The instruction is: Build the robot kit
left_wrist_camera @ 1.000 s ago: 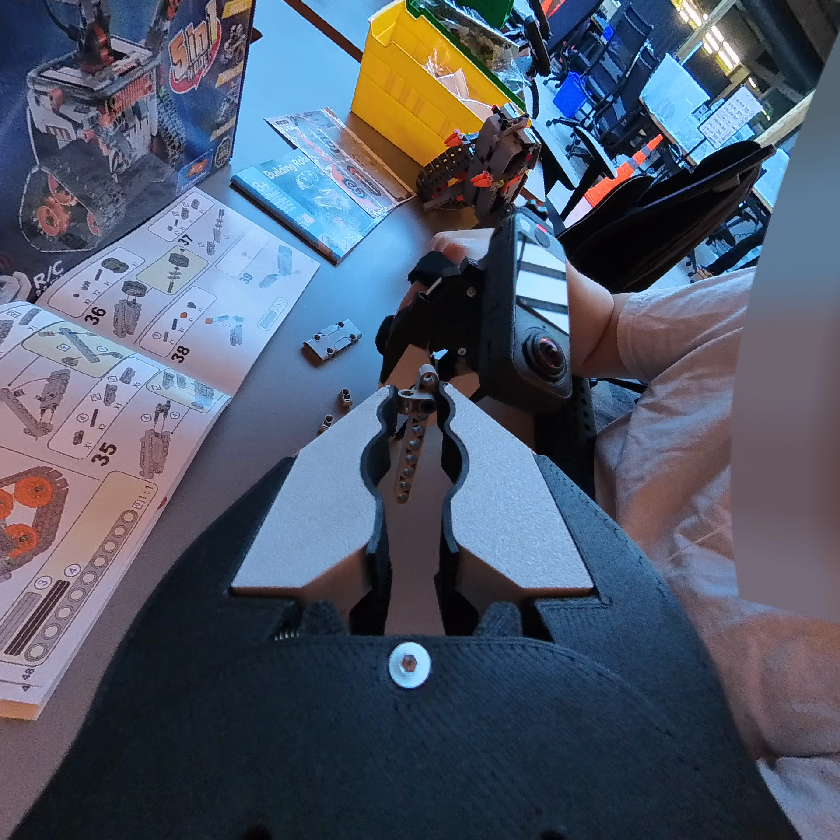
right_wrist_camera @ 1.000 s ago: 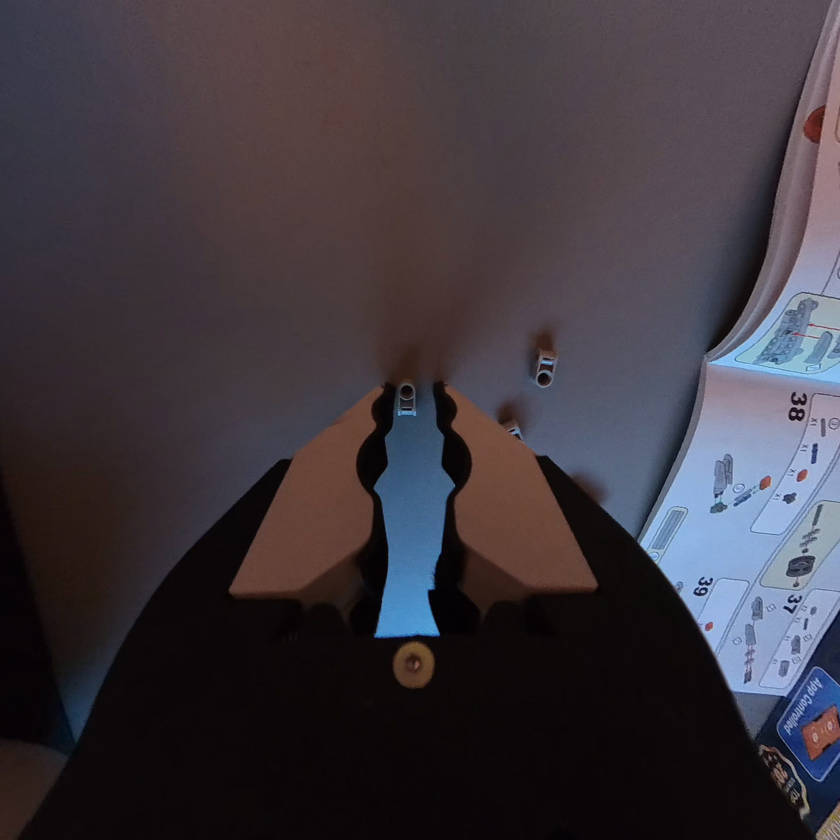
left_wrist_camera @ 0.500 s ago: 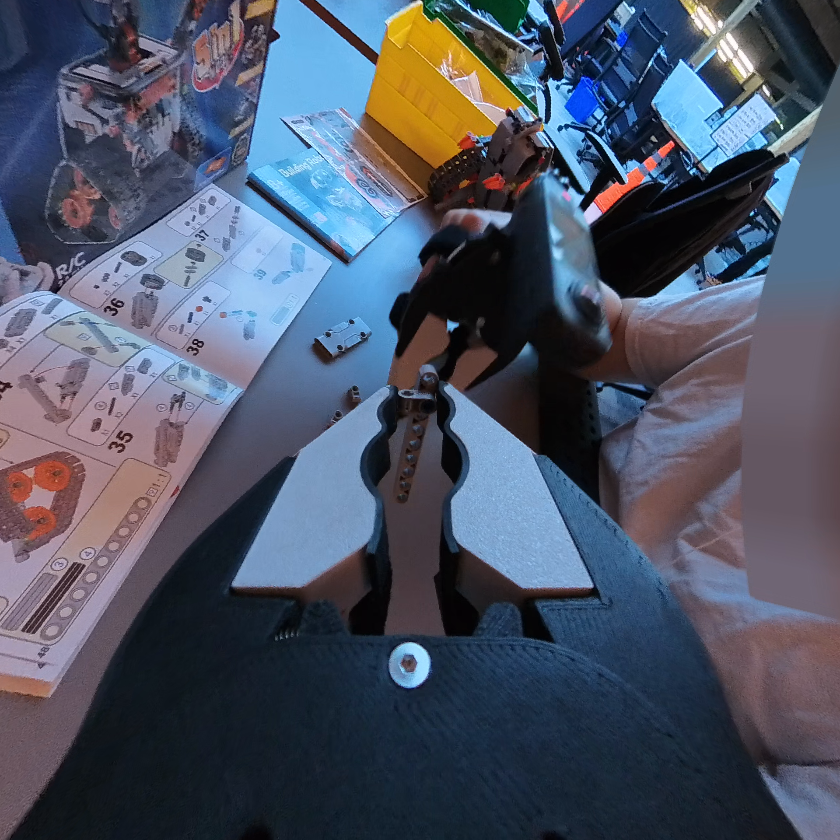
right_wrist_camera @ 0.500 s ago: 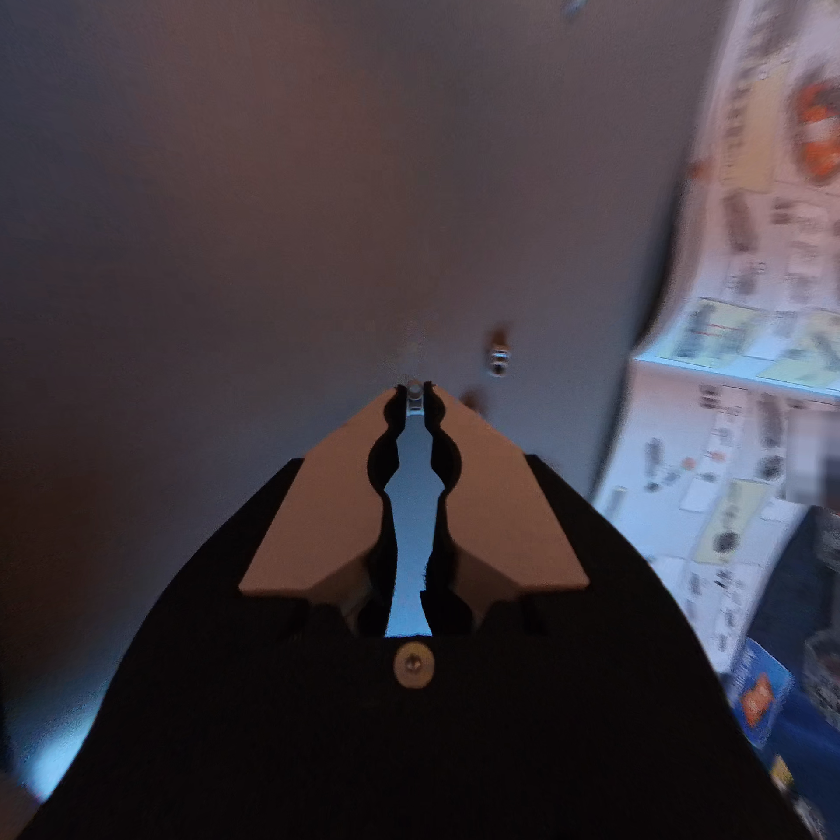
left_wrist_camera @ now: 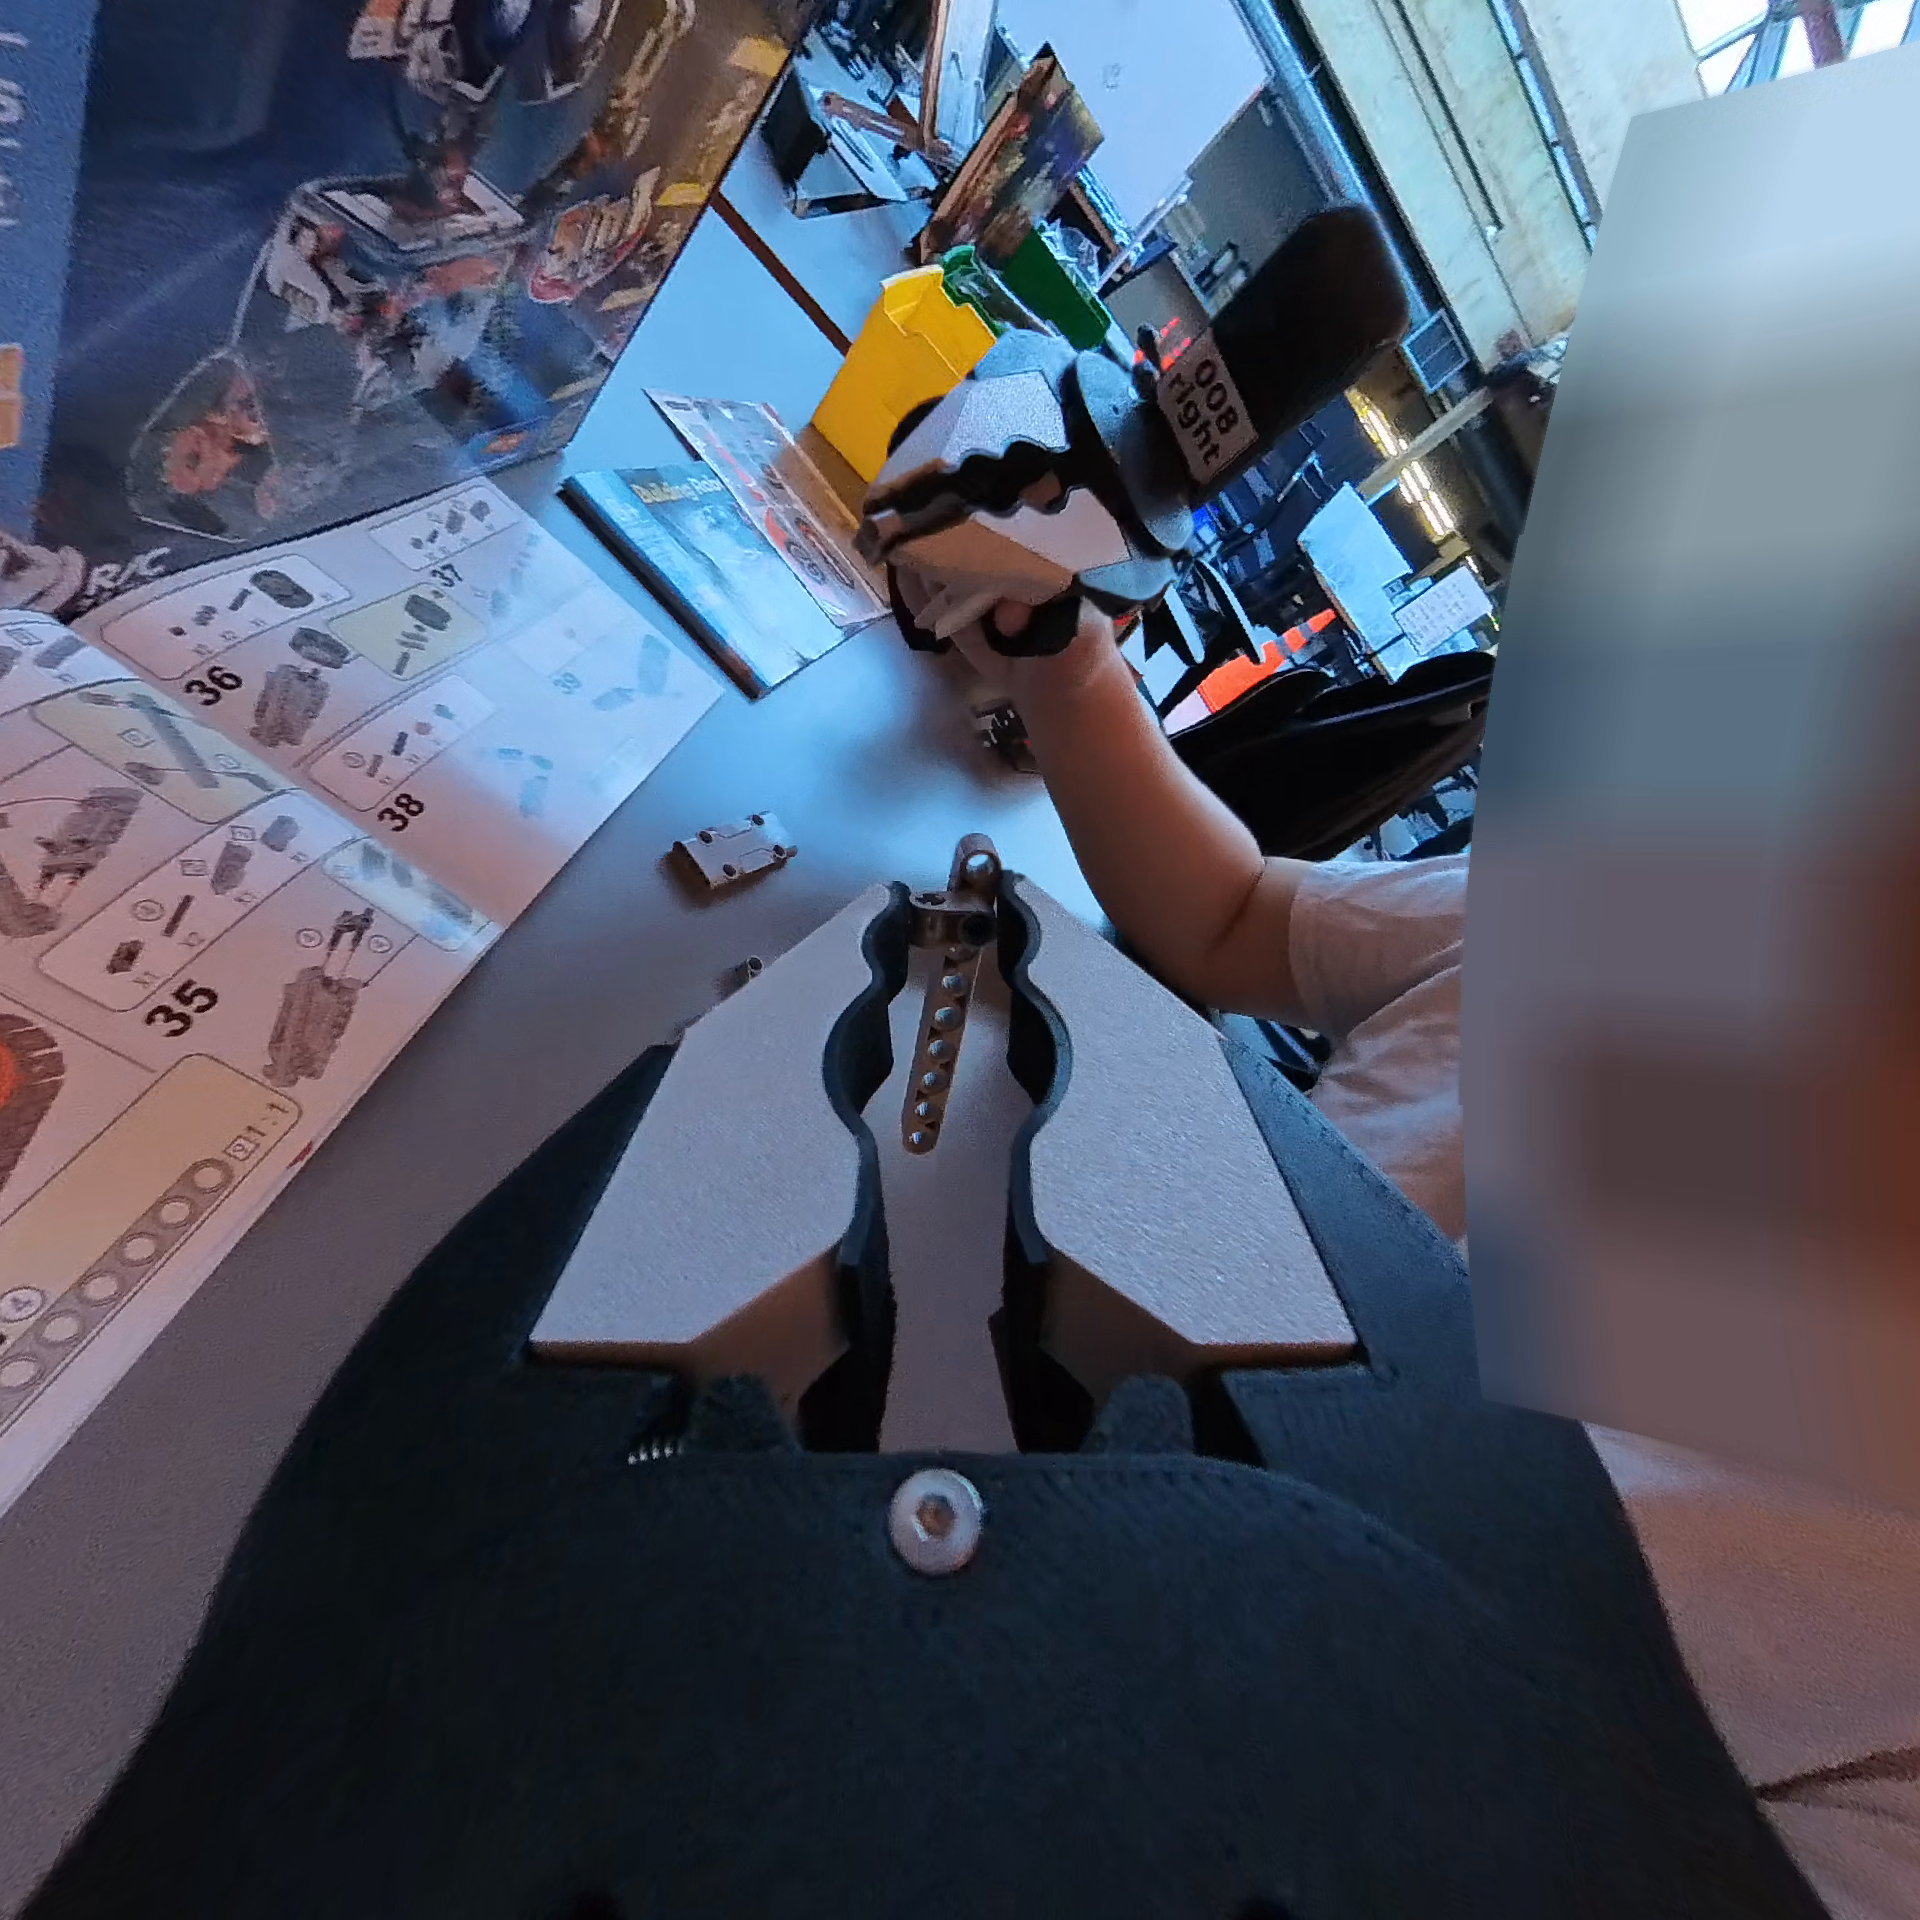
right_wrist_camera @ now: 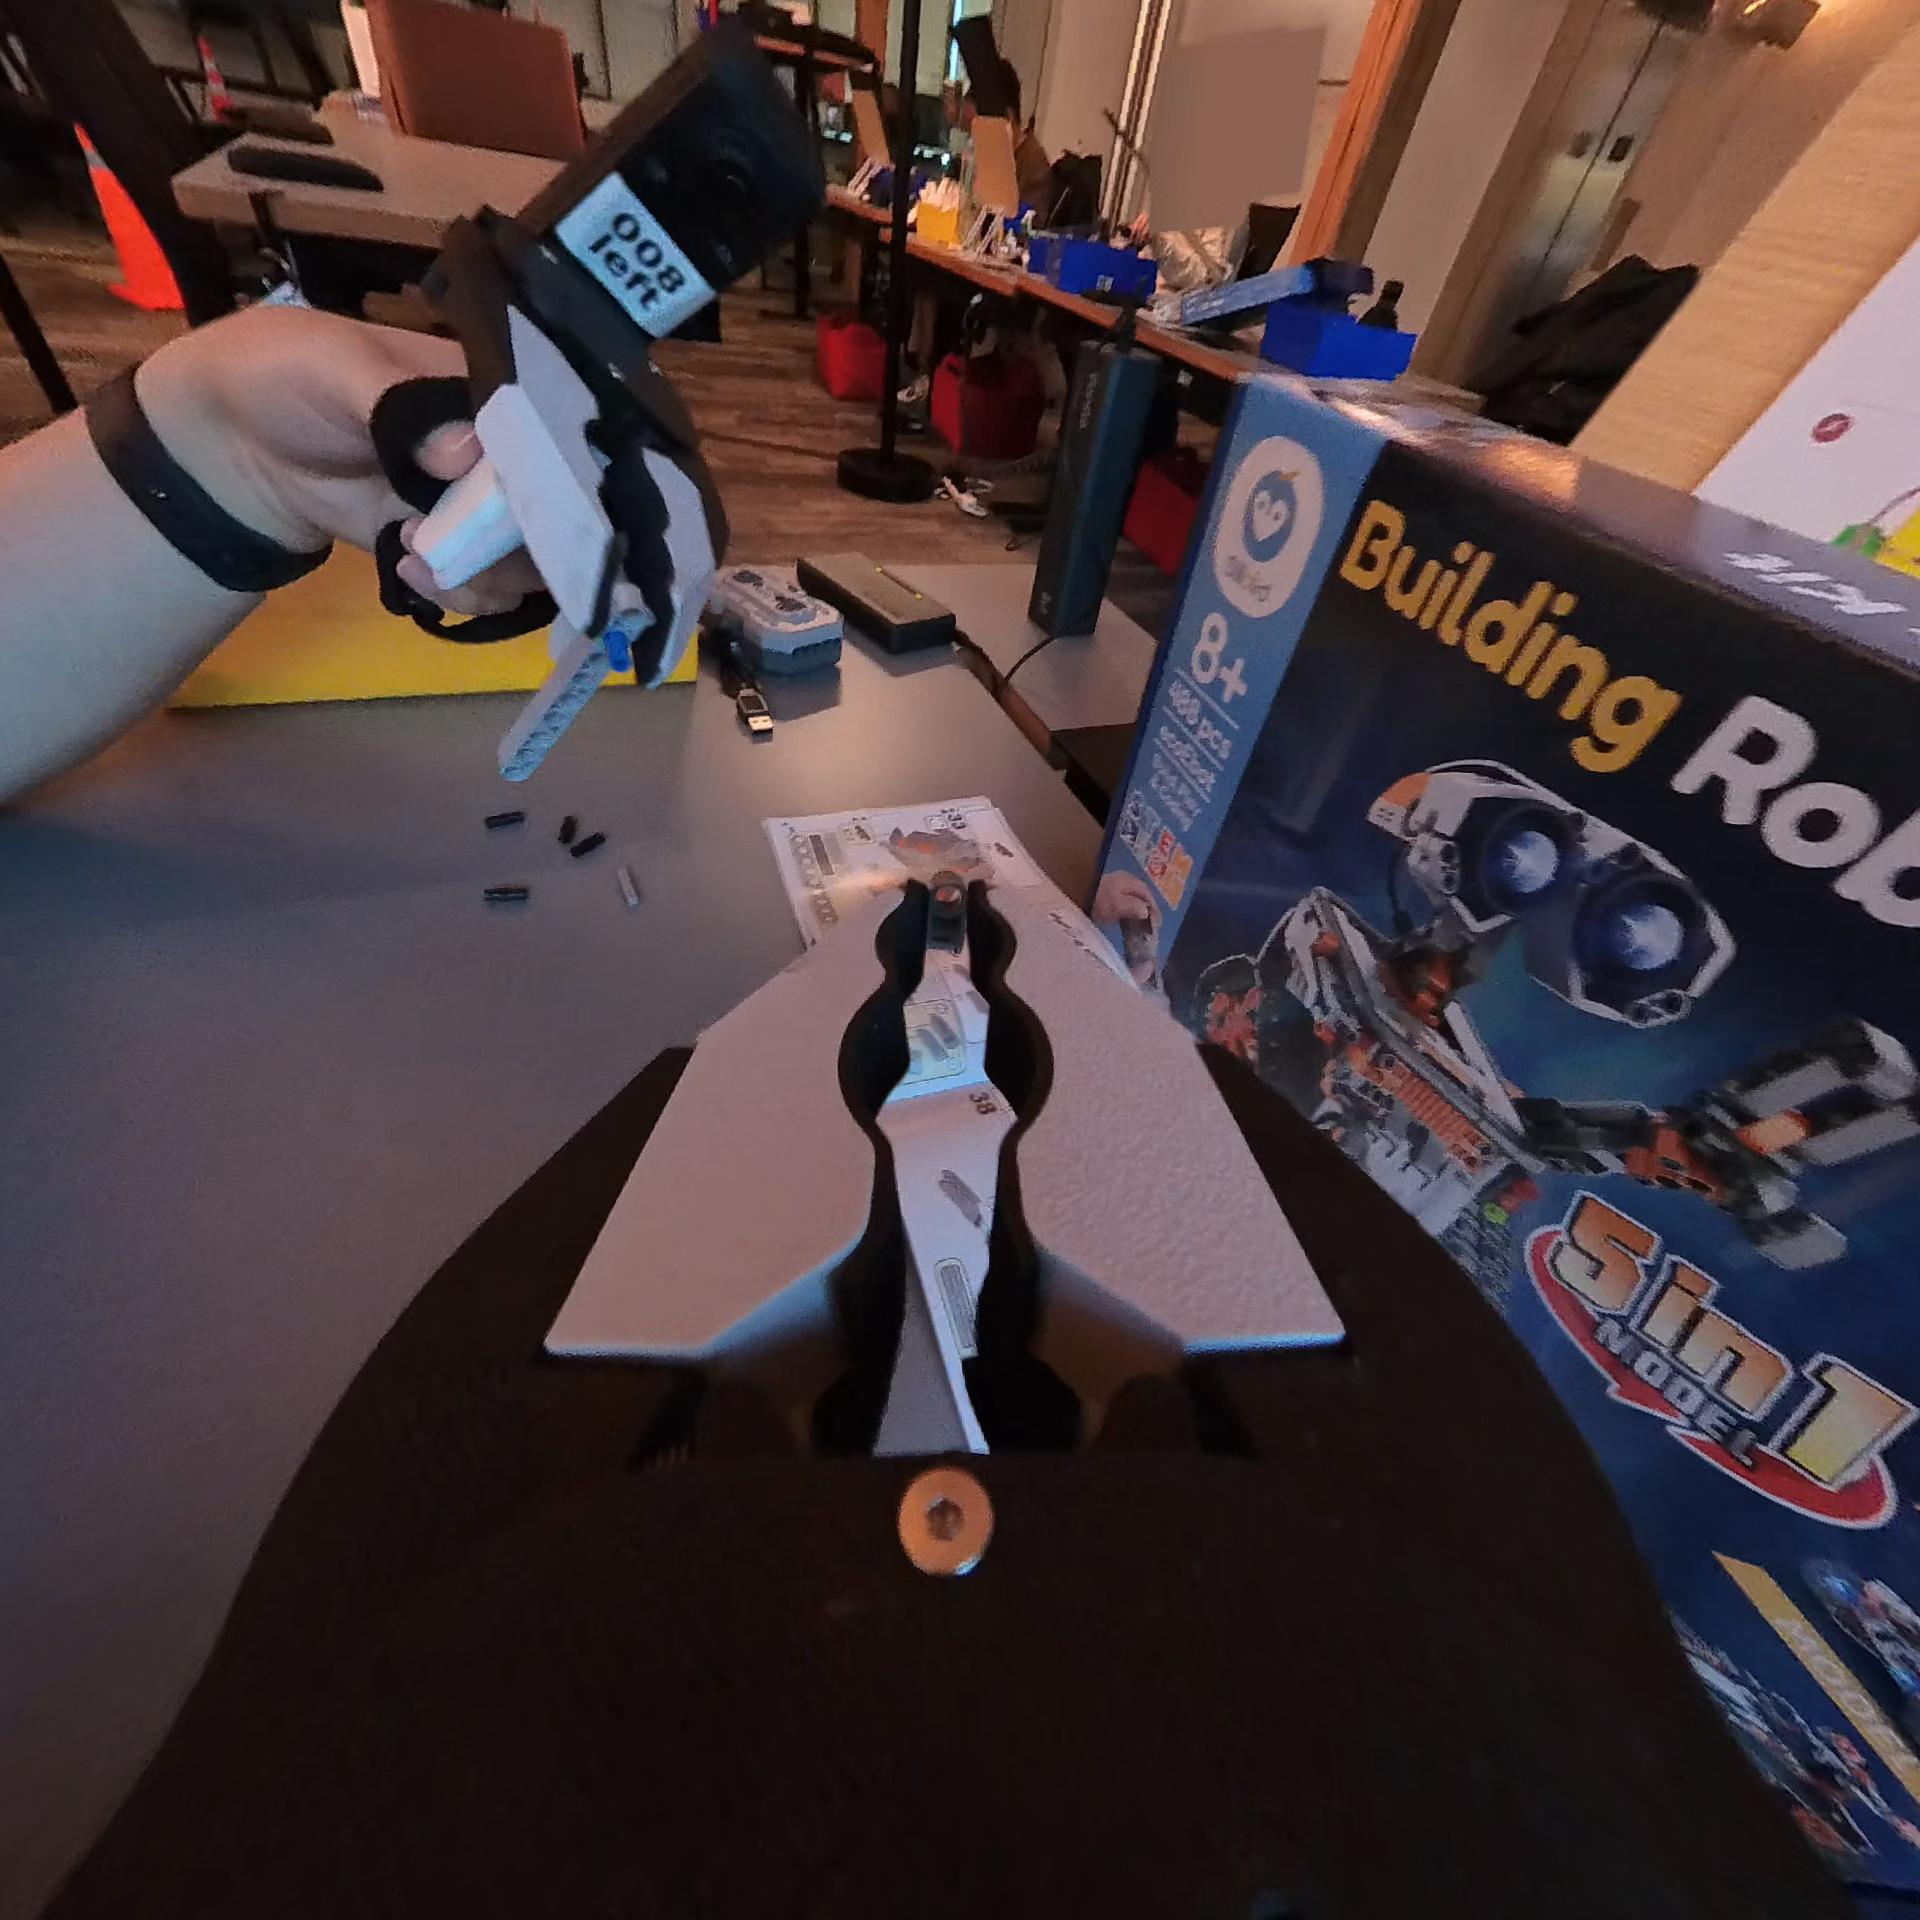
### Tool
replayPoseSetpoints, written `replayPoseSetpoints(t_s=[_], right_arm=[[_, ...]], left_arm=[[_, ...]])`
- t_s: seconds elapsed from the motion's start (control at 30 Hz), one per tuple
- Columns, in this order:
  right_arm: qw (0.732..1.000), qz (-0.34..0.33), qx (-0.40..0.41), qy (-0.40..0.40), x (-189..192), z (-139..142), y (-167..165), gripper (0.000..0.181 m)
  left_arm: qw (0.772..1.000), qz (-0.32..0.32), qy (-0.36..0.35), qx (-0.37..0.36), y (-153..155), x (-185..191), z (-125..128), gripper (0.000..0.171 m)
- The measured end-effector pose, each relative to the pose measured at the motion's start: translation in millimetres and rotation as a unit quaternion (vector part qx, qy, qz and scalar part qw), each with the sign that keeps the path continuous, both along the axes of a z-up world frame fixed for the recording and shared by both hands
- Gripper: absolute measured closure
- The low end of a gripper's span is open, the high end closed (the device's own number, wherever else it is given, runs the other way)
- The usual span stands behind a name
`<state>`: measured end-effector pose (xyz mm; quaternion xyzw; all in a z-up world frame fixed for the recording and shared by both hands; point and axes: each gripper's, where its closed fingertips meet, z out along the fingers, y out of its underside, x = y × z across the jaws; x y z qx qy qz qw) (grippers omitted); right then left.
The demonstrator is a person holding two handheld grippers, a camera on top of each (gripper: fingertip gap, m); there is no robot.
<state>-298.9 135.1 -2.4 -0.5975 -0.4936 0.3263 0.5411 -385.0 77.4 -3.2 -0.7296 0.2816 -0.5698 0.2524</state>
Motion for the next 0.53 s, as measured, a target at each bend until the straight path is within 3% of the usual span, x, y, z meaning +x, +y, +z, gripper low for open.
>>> replayPoseSetpoints(t_s=[0.13, 0.33, 0.53], right_arm=[[0.999, 0.05, -0.013, 0.014, -8, 5, -17, 0.173], [0.998, 0.016, 0.044, 0.032, 1, 26, -12, 0.175], [0.995, 0.027, 0.071, 0.068, 0, 43, -21, 0.175]], left_arm=[[0.999, -0.019, -0.012, -0.023, -4, 6, -3, 0.157], [0.999, -0.032, -0.029, -0.024, -7, 10, 1, 0.158], [0.995, -0.061, -0.072, -0.017, -16, 12, 16, 0.158]])
